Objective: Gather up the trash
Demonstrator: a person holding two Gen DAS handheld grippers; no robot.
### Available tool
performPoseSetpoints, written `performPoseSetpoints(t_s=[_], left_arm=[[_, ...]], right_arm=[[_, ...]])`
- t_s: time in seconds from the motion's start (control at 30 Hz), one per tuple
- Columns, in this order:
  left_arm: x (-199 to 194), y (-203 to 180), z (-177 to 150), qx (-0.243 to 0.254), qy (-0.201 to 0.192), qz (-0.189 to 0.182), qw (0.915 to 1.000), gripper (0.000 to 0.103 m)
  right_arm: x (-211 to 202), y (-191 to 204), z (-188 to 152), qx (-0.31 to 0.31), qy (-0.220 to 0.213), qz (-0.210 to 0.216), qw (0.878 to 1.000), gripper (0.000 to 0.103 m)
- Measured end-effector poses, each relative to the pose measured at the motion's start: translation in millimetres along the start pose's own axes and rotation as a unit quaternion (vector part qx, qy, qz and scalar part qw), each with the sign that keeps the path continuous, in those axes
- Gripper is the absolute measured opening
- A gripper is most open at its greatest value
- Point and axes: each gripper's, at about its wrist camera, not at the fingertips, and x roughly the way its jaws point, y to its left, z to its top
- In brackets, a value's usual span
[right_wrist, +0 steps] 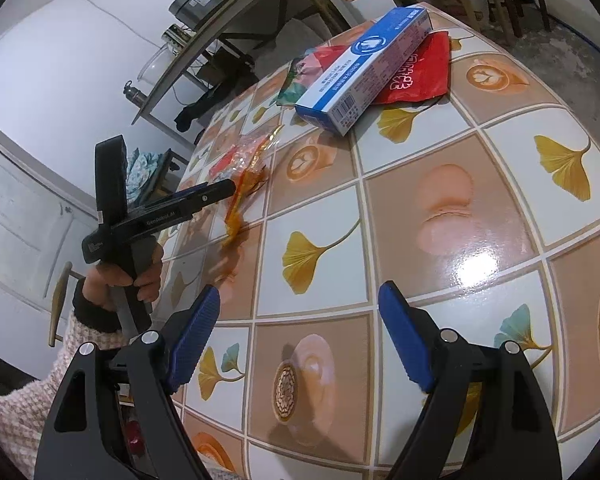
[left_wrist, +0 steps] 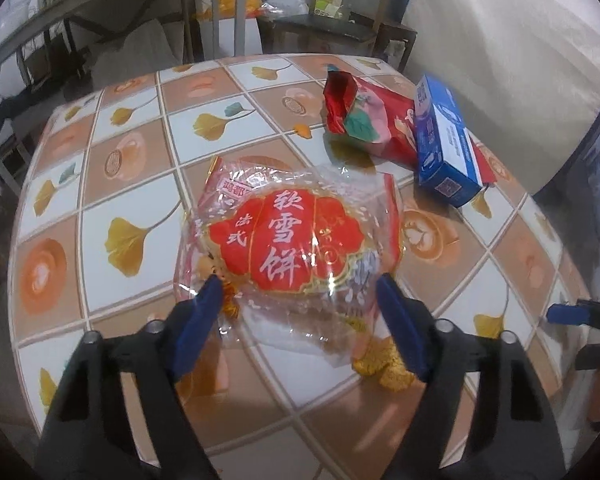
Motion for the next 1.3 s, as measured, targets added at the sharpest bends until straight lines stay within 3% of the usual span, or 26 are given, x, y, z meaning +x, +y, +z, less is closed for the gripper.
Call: performPoseSetpoints(t_s=[0.27,0.47,0.77,0.93,1.03,1.1,1.17,1.23,1.3], left_arm=[[-6,4,-7,-0.020,0.003,-0.046,0.9987,0.029],[-10,-1,-10,-0.015,-0.009,-0.042,0.9990,0.013],[-52,7,-22,-0.044,-0.050,-0.048,0.9966,0.009],[-95,-1,-50,-0.011,-0.041,-0.055,0.9976,0.009],[-100,-9,-80,0.019,0.013,-0.056,0.9982,0.012],[-95,-10,-104,0.026,0.051,-0.033,0.9978,0.017],[-94,-8,-119,0.016,0.069,-0.021,0.9972,0.044],[-104,-8,-131,0.003,0.047,-0.023,0.9986,0.065],[-117,-9,-139,-0.010,0.011,-0.025,0.9996,0.074]], right_arm=[[-6,-2,-4,0.004,-0.007,0.000,1.000,0.079],[-8,-4,-6,0.006,-0.011,0.001,1.000,0.079],[-10,-6,-7,0.006,-0.013,0.001,1.000,0.079],[-10,-6,-7,0.004,-0.013,-0.001,1.000,0.079],[-8,-6,-7,0.003,-0.009,-0.001,1.000,0.079],[-5,-5,-8,0.001,-0.004,-0.001,1.000,0.079],[-1,-3,-9,-0.002,0.001,-0.002,1.000,0.079],[3,1,-10,-0.005,0.007,-0.001,1.000,0.079],[6,4,-12,-0.009,0.012,0.000,1.000,0.079]])
